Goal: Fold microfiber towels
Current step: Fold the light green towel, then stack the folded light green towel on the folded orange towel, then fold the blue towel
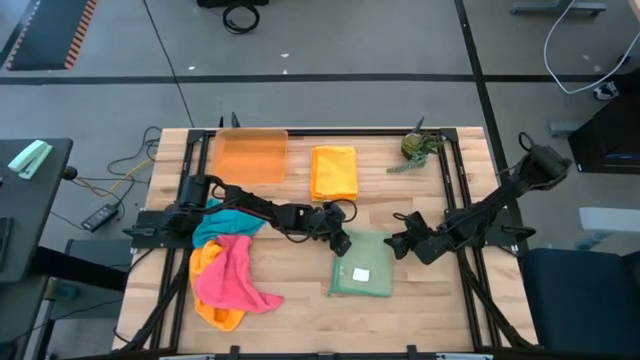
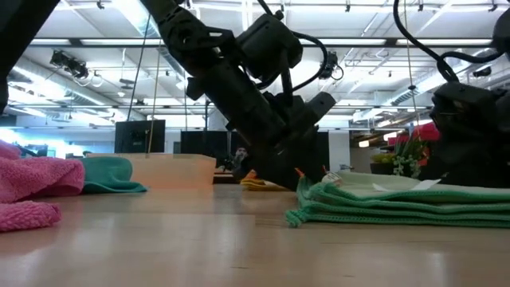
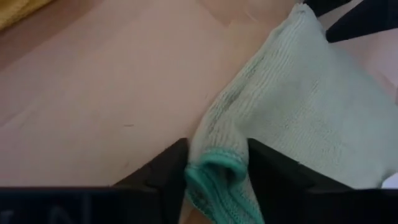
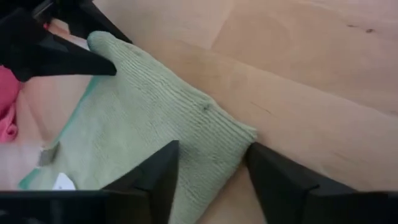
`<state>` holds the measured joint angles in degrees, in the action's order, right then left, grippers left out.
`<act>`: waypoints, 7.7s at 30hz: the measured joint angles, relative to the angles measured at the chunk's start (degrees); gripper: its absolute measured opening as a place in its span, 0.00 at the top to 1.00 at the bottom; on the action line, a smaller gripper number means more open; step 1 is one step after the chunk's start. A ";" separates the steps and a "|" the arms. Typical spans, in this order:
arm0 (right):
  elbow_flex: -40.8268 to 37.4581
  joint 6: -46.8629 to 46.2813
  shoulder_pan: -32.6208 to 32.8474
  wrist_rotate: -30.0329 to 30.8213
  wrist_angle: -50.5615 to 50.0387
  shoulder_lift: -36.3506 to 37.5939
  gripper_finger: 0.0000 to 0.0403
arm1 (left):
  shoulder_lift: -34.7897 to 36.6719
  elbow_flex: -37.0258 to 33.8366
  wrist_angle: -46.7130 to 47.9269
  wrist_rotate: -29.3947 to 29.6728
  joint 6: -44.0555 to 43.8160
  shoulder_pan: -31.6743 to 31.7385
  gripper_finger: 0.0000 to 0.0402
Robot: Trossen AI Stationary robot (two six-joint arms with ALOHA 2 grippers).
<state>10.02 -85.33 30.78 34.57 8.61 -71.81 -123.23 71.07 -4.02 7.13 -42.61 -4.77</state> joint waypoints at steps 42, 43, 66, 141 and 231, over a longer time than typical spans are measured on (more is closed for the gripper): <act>32.73 53.19 -20.40 2.91 -14.25 3.31 0.99 | 29.58 -0.30 24.91 30.79 18.13 -4.91 0.97; 33.38 54.05 -20.88 2.86 -14.69 3.55 0.99 | 30.07 -0.24 24.73 30.78 18.26 -4.60 0.97; 39.15 59.04 -41.26 -7.77 -17.19 3.88 1.00 | 32.66 -0.24 23.50 25.56 28.72 12.26 0.97; 39.91 61.42 -51.61 -21.77 -11.95 -22.78 0.98 | 11.84 -0.23 21.75 0.76 46.51 18.80 0.73; 26.99 38.62 11.04 11.89 4.37 -20.11 0.98 | 34.10 -19.54 59.41 1.44 12.41 6.62 0.93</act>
<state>37.01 -46.70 41.82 46.46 12.97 -91.92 -89.14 51.53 55.39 8.57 -30.20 1.85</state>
